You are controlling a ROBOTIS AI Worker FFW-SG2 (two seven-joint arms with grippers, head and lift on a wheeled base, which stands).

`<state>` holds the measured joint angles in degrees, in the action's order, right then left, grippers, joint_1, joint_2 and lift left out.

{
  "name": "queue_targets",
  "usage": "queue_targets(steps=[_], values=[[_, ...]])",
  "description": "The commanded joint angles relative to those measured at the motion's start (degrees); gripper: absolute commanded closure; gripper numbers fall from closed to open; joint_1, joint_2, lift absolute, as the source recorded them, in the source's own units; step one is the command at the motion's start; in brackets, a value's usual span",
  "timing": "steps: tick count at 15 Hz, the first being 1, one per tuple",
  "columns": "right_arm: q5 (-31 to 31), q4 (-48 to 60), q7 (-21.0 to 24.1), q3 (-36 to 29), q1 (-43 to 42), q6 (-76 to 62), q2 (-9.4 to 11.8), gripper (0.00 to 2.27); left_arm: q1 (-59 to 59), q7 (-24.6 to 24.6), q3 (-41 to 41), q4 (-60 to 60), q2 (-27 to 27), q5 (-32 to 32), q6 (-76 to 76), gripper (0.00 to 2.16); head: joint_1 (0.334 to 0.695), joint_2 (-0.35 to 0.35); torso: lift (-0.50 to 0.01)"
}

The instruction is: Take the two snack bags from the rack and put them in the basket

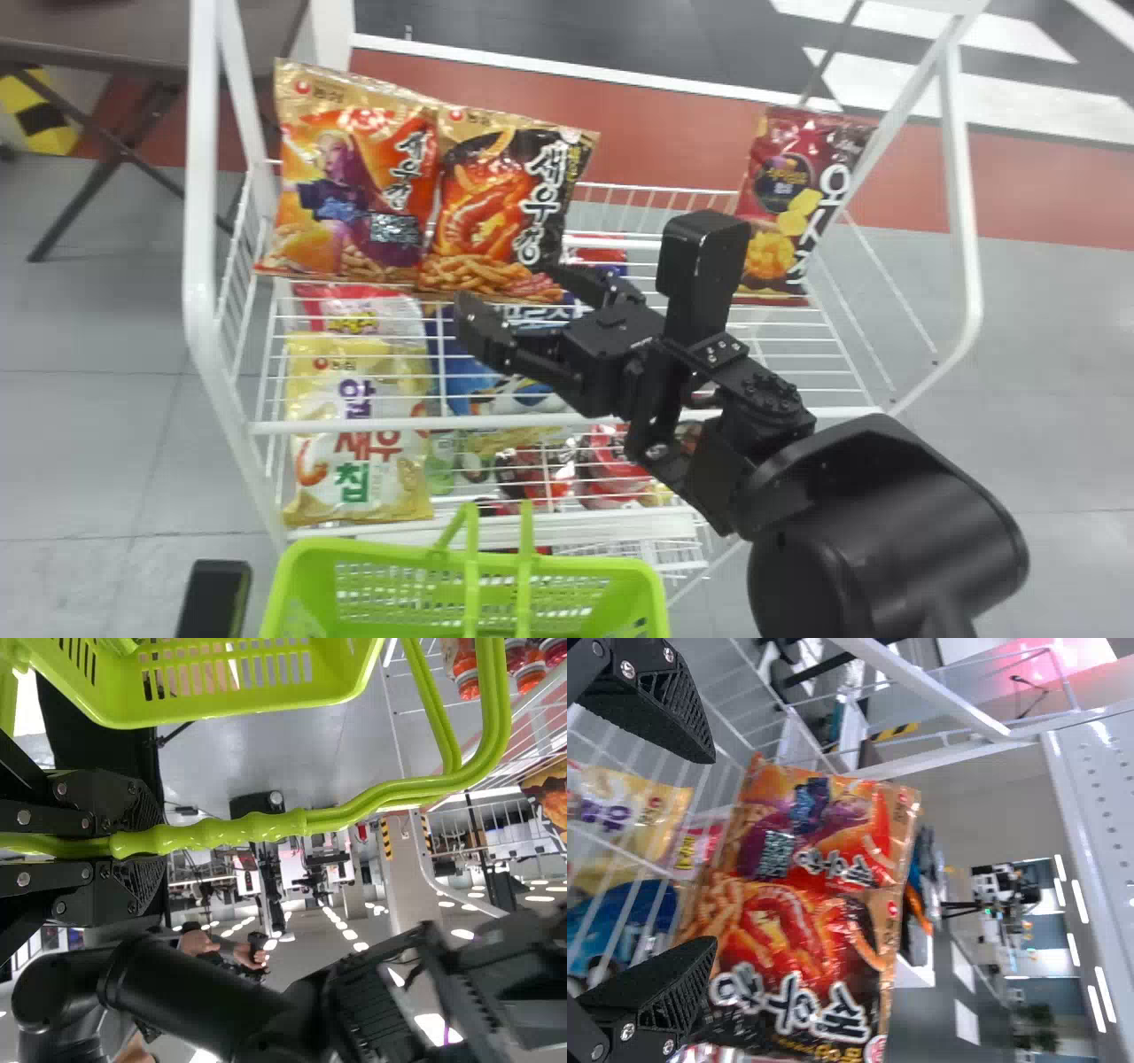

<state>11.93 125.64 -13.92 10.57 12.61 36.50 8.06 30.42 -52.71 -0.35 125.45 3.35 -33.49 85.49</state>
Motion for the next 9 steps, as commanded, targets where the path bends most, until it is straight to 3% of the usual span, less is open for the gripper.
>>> queue_targets(steps=[1,4,9], values=[[-1.56,-9.01,0.29,4.37,-3.91,-12.28,-1.56,0.09,-0.09,-0.11,0.44,-0.03,0.08,-0.09,0.25,1.77,0.695,-0.188,-0.011],[-3.76,-20.0,2.67,9.47,-8.66,-21.24,-4.1,0.09,-0.53,-0.46,0.79,-0.2,0.17,-0.26,2.54,1.77,0.695,-0.09,-0.011],[-4.9,-35.47,9.52,14.48,-15.42,-34.6,-6.74,0.09,-0.97,-0.9,1.14,-0.99,0.52,-0.26,4.29,1.77,0.695,0.006,-0.011]])
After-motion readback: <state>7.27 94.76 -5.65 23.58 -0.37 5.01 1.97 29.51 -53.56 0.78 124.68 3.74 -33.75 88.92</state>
